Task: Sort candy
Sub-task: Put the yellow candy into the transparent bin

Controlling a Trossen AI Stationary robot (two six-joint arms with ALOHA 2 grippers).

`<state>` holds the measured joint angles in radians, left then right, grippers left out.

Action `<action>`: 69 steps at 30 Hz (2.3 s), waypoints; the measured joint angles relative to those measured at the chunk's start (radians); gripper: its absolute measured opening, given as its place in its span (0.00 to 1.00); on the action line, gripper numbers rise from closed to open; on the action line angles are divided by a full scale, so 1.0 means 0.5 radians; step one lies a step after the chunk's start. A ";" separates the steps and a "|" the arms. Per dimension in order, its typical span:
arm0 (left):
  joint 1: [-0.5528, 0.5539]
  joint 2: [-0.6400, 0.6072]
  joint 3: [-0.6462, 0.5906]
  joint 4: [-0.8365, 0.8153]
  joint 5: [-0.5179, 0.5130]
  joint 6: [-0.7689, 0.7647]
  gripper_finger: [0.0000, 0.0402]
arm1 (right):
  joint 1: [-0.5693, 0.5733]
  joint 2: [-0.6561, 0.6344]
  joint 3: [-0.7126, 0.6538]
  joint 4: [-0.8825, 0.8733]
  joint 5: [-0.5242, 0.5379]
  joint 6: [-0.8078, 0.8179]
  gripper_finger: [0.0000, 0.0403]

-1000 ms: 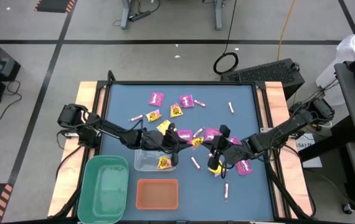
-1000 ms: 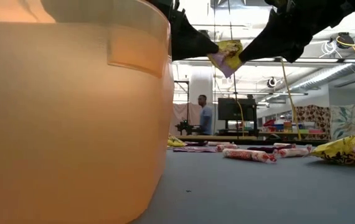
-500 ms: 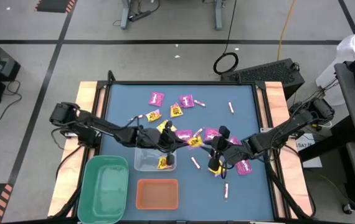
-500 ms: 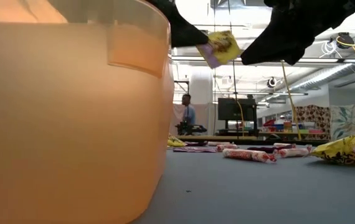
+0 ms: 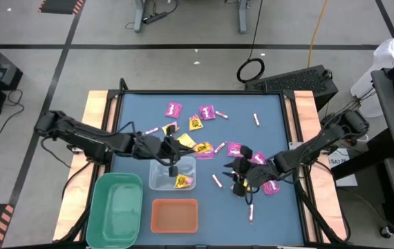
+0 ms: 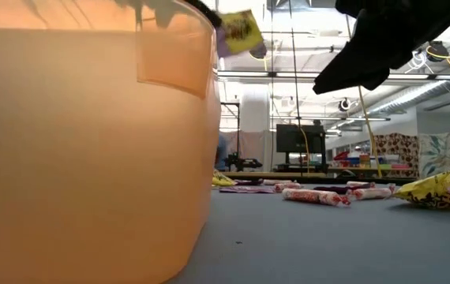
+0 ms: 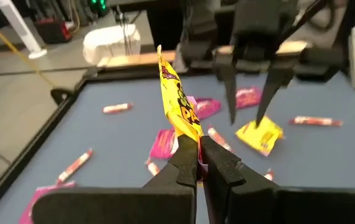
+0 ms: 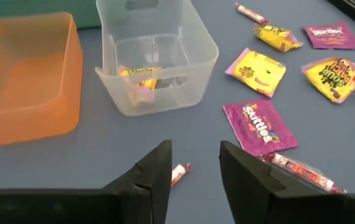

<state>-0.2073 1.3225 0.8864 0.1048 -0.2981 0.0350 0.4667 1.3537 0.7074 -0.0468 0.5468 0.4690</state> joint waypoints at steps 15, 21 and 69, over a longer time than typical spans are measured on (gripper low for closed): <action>-0.097 -0.162 0.000 -0.341 -0.113 0.227 0.03 | 0.000 0.252 -0.001 0.480 0.004 -0.090 0.31; -0.208 -0.160 -0.001 -0.354 -0.102 0.920 0.03 | 0.000 0.301 -0.001 0.503 0.001 -0.034 0.31; -0.282 -0.159 -0.001 -0.349 -0.275 -0.645 0.03 | 0.057 0.300 -0.001 0.510 0.001 0.098 0.31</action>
<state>-0.3484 1.2430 0.8860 -0.0696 -0.4355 -0.2877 0.4953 1.5036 0.7071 0.2081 0.5472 0.5180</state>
